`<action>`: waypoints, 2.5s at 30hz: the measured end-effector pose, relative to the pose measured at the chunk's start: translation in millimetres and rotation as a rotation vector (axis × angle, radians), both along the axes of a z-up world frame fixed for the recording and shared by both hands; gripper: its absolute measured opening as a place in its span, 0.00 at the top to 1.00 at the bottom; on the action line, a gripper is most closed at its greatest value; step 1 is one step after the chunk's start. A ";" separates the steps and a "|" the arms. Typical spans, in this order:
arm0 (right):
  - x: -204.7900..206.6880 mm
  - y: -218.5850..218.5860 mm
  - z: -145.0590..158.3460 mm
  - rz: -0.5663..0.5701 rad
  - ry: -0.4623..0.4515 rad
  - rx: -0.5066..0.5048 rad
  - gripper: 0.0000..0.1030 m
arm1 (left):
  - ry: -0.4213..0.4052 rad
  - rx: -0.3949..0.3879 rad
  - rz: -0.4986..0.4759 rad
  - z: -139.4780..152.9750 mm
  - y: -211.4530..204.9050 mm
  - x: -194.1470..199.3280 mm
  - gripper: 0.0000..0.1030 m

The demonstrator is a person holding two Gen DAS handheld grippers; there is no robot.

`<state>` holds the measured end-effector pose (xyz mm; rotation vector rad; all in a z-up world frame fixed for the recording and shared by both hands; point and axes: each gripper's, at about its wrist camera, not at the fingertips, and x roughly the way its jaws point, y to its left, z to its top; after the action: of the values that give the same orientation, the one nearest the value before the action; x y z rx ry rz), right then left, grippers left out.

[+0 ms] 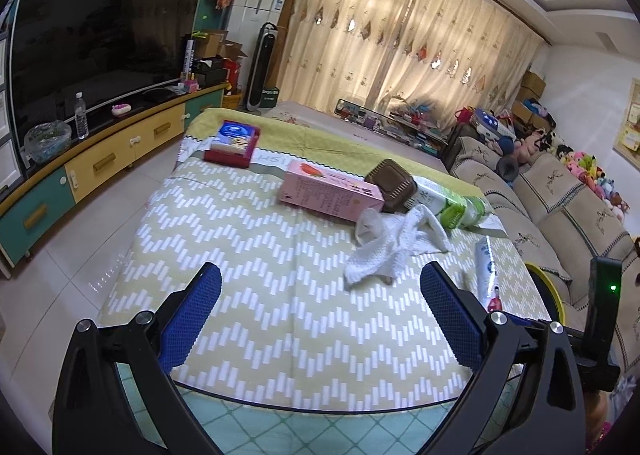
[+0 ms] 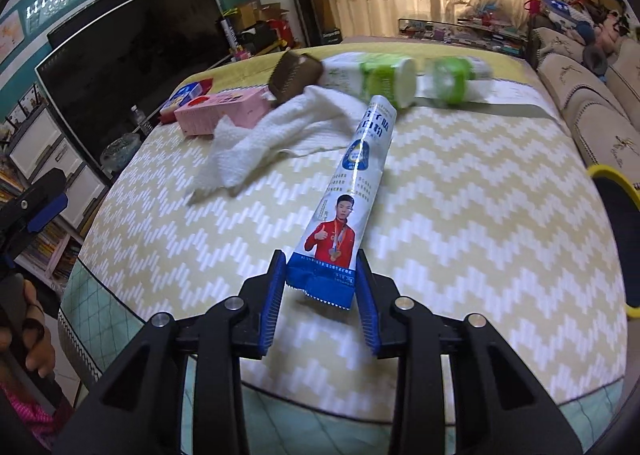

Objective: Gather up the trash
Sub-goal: 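Carry the toothpaste tube over the yellow bin and open the right gripper, then grasp the white tissue with the left gripper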

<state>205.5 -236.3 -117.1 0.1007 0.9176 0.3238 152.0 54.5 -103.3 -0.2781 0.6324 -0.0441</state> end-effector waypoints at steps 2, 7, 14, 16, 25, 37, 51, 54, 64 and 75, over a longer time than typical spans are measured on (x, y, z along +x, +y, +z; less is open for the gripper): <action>-3.4 -12.1 1.6 -0.025 -0.009 -0.004 0.68 | -0.002 0.009 -0.015 1.3 -8.0 1.1 0.05; -5.0 -51.3 2.6 -0.111 -0.022 -0.006 0.68 | -0.006 0.033 -0.047 5.3 -27.6 3.6 0.05; -2.2 -115.3 3.8 -0.245 -0.044 -0.024 0.68 | 0.011 0.062 -0.094 4.7 -56.7 12.5 0.05; -1.0 -137.0 4.3 -0.289 -0.050 -0.030 0.68 | 0.019 0.072 -0.109 3.8 -66.9 15.8 0.05; 19.1 -217.7 -0.3 -0.445 -0.049 -0.083 0.68 | 0.033 0.108 -0.147 2.3 -99.7 28.1 0.05; 48.3 -274.4 -34.6 -0.562 0.034 -0.097 0.51 | 0.073 0.135 -0.164 -6.5 -119.7 49.0 0.05; 39.8 -270.5 -32.7 -0.549 0.017 -0.085 0.47 | 0.140 0.220 -0.143 -23.6 -106.2 106.8 0.05; 40.3 -269.3 -32.9 -0.544 0.017 -0.081 0.47 | 0.184 0.209 -0.178 -34.6 -108.5 126.2 0.05; 38.4 -271.4 -31.5 -0.543 0.013 -0.073 0.47 | 0.256 0.222 -0.187 -64.2 -120.1 163.0 0.23; 29.4 -270.9 -29.1 -0.539 0.003 -0.057 0.47 | 0.233 0.198 -0.224 -63.2 -123.7 150.9 0.92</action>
<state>234.9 -507.1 -146.2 0.2891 0.8657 -0.2021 302.9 -69.2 -166.4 -0.0188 0.8910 -0.1654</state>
